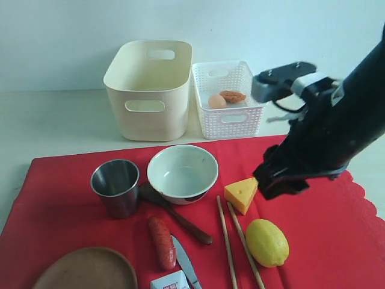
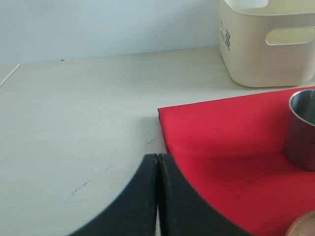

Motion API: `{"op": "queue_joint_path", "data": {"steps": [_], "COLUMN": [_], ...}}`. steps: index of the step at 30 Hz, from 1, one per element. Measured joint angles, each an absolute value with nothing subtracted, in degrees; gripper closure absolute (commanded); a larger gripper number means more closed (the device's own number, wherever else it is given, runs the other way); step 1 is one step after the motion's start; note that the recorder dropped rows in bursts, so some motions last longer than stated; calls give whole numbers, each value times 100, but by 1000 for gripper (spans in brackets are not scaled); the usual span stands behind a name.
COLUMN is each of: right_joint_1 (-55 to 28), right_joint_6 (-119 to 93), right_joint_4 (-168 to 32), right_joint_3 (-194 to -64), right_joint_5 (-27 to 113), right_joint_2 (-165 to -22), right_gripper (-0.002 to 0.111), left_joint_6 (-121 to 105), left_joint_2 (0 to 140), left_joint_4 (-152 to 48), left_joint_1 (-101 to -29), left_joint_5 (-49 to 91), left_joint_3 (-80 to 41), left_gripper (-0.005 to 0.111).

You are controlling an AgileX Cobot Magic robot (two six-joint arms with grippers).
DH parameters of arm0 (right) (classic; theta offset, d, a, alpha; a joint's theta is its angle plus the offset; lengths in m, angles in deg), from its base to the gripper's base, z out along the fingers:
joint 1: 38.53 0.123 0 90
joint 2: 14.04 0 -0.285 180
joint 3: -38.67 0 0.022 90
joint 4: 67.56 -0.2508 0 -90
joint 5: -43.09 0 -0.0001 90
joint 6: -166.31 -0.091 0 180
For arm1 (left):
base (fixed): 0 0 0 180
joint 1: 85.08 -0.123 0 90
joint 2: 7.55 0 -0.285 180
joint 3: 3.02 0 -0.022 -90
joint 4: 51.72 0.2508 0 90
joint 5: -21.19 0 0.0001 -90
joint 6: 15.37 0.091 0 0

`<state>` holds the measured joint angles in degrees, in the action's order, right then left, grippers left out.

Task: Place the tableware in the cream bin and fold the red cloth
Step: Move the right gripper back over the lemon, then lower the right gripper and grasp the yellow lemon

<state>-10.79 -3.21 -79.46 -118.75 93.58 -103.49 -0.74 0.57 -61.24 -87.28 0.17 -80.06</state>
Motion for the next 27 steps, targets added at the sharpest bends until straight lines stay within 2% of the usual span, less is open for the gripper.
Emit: {"op": "queue_joint_path", "data": {"steps": [11, 19, 25, 27], "right_joint_1": [-267, -243, -243, -243], "right_joint_6": [-1277, -1857, -1879, -1879], "right_joint_4": [-7337, -6812, -6790, -6790], "right_joint_3": [-11596, -11852, -11852, -11861], "right_joint_5": [9163, 9239, 9187, 9150], "right_joint_2": [-11549, -11815, -12209, -12395], "right_gripper": [53, 38, 38, 44], "left_joint_6": [-74, -74, -74, -74], "left_joint_2": [57, 57, 57, 57], "left_joint_4": [-6124, -6124, -6124, -6124], "left_joint_1": [-8728, -8728, -8728, -8728], "left_joint_5": [17, 17, 17, 17], "left_joint_3": [-8006, -8006, -8006, -8006], "left_gripper": [107, 107, 107, 107]}}
